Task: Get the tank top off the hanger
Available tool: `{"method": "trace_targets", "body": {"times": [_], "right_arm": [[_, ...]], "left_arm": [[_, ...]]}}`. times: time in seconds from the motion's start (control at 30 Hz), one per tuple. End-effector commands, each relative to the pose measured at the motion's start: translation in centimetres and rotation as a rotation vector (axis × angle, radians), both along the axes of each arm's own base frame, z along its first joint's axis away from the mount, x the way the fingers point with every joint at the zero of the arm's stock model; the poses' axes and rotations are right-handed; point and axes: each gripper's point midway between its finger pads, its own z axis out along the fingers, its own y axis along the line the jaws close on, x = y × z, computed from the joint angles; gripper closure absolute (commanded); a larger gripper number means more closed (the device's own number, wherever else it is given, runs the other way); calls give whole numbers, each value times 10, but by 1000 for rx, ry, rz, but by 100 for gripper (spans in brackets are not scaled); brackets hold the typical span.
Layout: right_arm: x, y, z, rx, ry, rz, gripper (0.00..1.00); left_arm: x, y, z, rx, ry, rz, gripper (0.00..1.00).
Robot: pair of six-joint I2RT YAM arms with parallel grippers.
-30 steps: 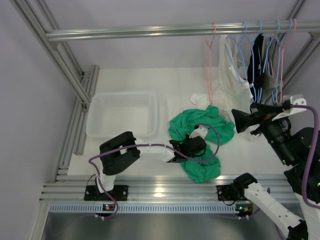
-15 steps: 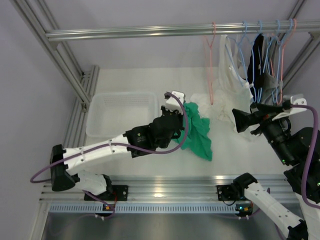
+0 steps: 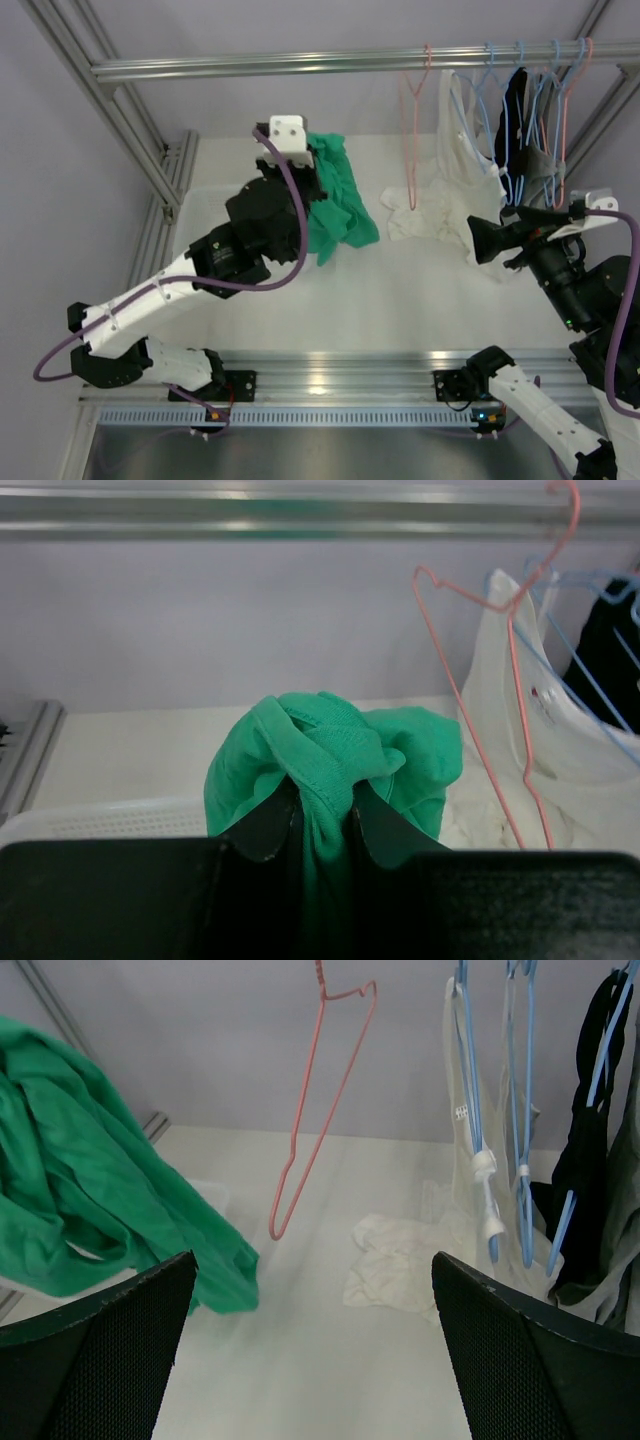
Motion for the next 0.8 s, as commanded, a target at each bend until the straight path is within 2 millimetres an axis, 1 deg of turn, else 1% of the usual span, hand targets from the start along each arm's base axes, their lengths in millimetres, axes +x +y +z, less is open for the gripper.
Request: {"method": "trace_targets", "body": {"times": [0.0,0.03,0.07,0.13,0.17,0.2,0.23,0.27,0.3,0.33,0.37,0.4,0.43,0.47,0.5,0.53,0.6,0.63,0.7,0.73,0.77], "right_arm": [[-2,0,14,7,-33,8,1],[-2,1,14,9,-34,14,1],[-2,2,15,11,-33,15,1],[0,3,14,10,-29,14,1],[2,4,13,7,-23,14,1],[2,4,13,9,-24,14,1],[3,5,13,9,-23,16,1],[3,4,13,9,-24,14,1],[3,4,13,11,-27,14,1],[4,4,14,11,-27,11,1],[4,4,14,8,-28,11,1],[5,4,13,6,-27,11,1],[6,5,12,4,-23,9,1],[6,6,12,3,-18,12,1],[7,6,12,4,-20,15,1],[7,7,13,6,-21,19,1],[8,11,11,7,-19,31,1],[8,12,11,10,-19,36,1],[10,14,9,11,-14,41,1],[11,15,9,12,-14,45,0],[11,15,8,15,-13,44,1]], "left_arm": [[12,47,63,-60,-86,140,100],[14,49,70,-66,-96,142,100],[17,54,83,-81,-112,153,100],[19,61,94,-89,-125,177,100],[25,73,99,-87,-124,238,100],[30,77,100,-81,-125,259,100],[36,86,97,-77,-116,306,100],[46,105,94,-96,-115,368,100],[52,108,83,-81,-101,383,100],[56,120,77,-66,-90,399,100],[60,124,70,-107,-84,396,100],[66,121,54,-87,-60,378,100],[69,126,45,-107,-41,378,100],[73,144,34,-148,-11,403,100],[77,150,25,-165,5,402,100],[87,163,4,-191,35,408,100],[99,173,-22,-202,92,394,100],[111,180,-47,-215,143,384,100],[116,186,-67,-222,182,392,100],[119,191,-86,-226,215,416,100],[121,193,-95,-231,232,425,100]]}}
